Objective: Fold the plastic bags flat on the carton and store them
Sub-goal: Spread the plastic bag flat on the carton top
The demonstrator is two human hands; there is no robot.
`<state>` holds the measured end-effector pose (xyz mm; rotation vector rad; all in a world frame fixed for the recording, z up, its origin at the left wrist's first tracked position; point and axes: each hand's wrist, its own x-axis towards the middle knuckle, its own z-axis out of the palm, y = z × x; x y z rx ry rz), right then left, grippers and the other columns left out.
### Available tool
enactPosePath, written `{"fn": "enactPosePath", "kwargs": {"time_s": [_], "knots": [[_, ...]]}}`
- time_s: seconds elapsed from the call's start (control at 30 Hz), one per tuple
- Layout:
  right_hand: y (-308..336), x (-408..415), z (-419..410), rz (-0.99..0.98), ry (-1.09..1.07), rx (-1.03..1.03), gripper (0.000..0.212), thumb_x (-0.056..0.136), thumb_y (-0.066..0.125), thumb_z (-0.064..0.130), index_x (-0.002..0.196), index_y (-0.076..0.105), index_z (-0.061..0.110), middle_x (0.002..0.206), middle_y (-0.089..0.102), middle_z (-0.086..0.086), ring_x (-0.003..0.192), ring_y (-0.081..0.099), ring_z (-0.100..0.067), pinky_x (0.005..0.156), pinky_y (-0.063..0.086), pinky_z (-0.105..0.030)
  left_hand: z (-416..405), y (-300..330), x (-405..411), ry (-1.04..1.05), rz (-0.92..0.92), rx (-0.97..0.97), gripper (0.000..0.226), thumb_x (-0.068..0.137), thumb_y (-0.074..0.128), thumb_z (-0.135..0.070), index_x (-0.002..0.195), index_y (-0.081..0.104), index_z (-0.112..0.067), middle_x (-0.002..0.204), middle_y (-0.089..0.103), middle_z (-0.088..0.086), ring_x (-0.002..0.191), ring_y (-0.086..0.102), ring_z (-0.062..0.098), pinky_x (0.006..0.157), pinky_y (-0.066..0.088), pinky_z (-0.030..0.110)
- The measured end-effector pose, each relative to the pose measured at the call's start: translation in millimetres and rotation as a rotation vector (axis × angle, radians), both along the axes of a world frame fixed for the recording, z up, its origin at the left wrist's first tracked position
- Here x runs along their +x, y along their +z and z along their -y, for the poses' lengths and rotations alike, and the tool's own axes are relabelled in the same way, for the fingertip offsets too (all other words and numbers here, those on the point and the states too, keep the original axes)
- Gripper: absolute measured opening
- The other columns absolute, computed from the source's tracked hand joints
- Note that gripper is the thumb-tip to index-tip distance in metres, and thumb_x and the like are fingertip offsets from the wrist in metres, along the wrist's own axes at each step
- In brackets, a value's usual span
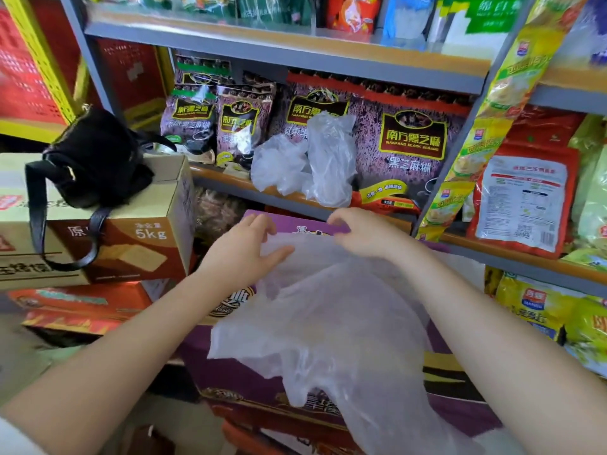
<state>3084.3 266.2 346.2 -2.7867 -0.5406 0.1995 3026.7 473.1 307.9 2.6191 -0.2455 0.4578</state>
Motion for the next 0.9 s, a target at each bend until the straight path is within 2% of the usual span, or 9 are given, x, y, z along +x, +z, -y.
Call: {"fn": "enactPosePath", "kwargs": {"time_s": [0.1,0.2,0.27,0.33,0.47,0.6,0.73,0.83,0.9], "knots": [[2,2,-46,-0.108,0.132,0.149,0.039,0.088,0.057,0.040,0.116,0.059,0.013,0.120,0.060,-0.002,0.108,0.055,-0.017,0.089,0.043,-0.029,-13,0,-17,-0.005,-0.041,-0.054,0.026,0.084,0.058,-0.041,0.079,0.051,-0.016,0.066,0.053,-0.006,0.060,0.049,0.007,0.055,0.037,0.027],[-21,1,-82,-0.110,0.247,0.100,0.034,0.082,0.062,0.044,0.089,0.060,0.011,0.097,0.059,-0.006,0.089,0.056,-0.020,0.078,0.045,-0.035,-24,-4,-32,0.013,-0.064,-0.088,0.032,0.080,0.060,-0.045,0.077,0.051,-0.014,0.065,0.054,-0.005,0.058,0.048,0.004,0.053,0.037,0.024],[-37,1,-94,-0.080,0.266,0.076,0.036,0.082,0.065,0.037,0.066,0.046,0.011,0.080,0.043,-0.006,0.073,0.044,-0.021,0.064,0.034,-0.035,-27,-7,-38,0.020,-0.100,-0.108,0.035,0.079,0.059,-0.048,0.076,0.050,-0.014,0.064,0.053,-0.005,0.056,0.049,0.008,0.053,0.039,0.027],[-43,4,-96,-0.044,0.239,0.144,0.044,0.084,0.063,0.030,0.058,0.031,0.015,0.070,0.033,-0.001,0.066,0.034,-0.020,0.059,0.025,-0.034,-24,-7,-44,0.036,-0.171,-0.133,0.037,0.079,0.057,-0.052,0.078,0.051,-0.015,0.066,0.056,-0.004,0.059,0.053,0.012,0.055,0.042,0.029],[-28,20,-77,-0.079,-0.006,0.548,0.040,0.091,0.054,0.021,0.062,0.025,0.020,0.063,0.026,0.004,0.057,0.026,-0.010,0.055,0.020,-0.030,-15,0,-47,0.097,-0.372,-0.195,0.048,0.073,0.064,-0.056,0.101,0.044,-0.021,0.067,0.054,-0.007,0.059,0.051,0.005,0.048,0.037,0.016],[-15,33,-49,-0.054,-0.127,0.802,0.027,0.093,0.053,0.022,0.069,0.041,0.018,0.063,0.035,0.005,0.057,0.031,-0.008,0.053,0.025,-0.024,-12,7,-40,0.107,-0.313,-0.291,0.030,0.080,0.065,-0.042,0.092,0.057,-0.016,0.064,0.055,-0.006,0.052,0.046,0.003,0.041,0.032,0.011],[-12,53,-28,0.189,-0.197,0.723,0.017,0.091,0.054,0.017,0.080,0.059,0.005,0.068,0.051,-0.002,0.069,0.046,-0.016,0.065,0.034,-0.029,-14,16,-40,0.070,-0.267,-0.348,0.024,0.082,0.066,-0.032,0.065,0.055,-0.017,0.050,0.049,-0.008,0.038,0.044,-0.002,0.039,0.029,0.011],[-11,64,-32,0.321,-0.185,0.615,0.019,0.092,0.053,0.020,0.085,0.061,0.004,0.074,0.057,-0.008,0.074,0.052,-0.023,0.068,0.040,-0.036,-18,14,-38,0.099,-0.224,-0.303,0.030,0.084,0.064,-0.031,0.065,0.051,-0.013,0.048,0.040,-0.009,0.037,0.039,0.003,0.039,0.029,0.013],[-9,70,-41,0.312,-0.177,0.506,0.018,0.093,0.050,0.023,0.102,0.061,0.013,0.095,0.064,-0.011,0.092,0.058,-0.028,0.079,0.045,-0.040,-22,9,-32,0.144,-0.195,-0.278,0.031,0.087,0.060,-0.032,0.068,0.049,-0.010,0.051,0.039,-0.006,0.043,0.032,0.005,0.040,0.029,0.016]]}}
